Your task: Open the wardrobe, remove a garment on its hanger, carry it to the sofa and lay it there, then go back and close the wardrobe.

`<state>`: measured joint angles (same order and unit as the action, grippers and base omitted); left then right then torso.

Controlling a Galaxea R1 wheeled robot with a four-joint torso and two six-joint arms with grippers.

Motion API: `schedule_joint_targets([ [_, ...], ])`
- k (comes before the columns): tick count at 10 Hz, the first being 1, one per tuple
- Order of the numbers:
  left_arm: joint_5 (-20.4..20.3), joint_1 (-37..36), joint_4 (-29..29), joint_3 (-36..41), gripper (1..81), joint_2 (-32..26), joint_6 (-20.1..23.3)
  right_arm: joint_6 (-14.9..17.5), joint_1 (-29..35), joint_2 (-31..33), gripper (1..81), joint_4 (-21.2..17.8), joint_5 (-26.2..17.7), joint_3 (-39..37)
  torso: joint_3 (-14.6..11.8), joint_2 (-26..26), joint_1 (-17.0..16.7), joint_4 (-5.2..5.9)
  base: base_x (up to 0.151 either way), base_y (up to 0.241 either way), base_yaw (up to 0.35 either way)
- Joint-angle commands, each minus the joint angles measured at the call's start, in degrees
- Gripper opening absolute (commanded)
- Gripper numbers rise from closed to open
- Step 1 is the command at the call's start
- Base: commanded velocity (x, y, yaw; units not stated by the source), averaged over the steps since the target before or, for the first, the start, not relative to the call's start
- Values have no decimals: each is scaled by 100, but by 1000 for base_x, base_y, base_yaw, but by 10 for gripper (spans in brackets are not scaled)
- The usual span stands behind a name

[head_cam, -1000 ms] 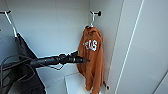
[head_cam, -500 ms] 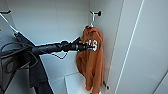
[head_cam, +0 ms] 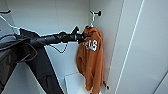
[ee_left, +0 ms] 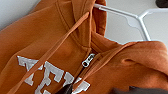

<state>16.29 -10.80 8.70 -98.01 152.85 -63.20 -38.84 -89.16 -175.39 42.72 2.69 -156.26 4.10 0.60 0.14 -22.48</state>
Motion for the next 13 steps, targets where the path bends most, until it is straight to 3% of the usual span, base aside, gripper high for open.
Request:
schedule_joint_targets([
  [1, -214, -1288, 8, -183, 811, 150, -325, -1, 236, -43, 811, 0, -340, -9, 0, 0, 0, 0, 0, 0, 0],
  [3, -442, -1297, 17, -271, 811, 265, -457, -1, 245, -60, 811, 0, -340, -9, 0, 0, 0, 0, 0, 0, 0],
  [5, -792, -1289, 17, -543, 811, 335, -956, -1, 245, -69, 811, 0, -374, -9, 0, 0, 0, 0, 0, 0, 0],
  [8, -1013, -1297, 17, -939, 811, 449, -1292, -1, 245, -78, 811, 0, -454, -9, 2, 0, 2, 0, 0, 0, 0],
  [13, -1145, -1376, 96, -1212, 811, 256, -1318, -1, 254, -140, 811, 0, -463, -9, 2, 0, 2, 0, 0, 0, 0],
])
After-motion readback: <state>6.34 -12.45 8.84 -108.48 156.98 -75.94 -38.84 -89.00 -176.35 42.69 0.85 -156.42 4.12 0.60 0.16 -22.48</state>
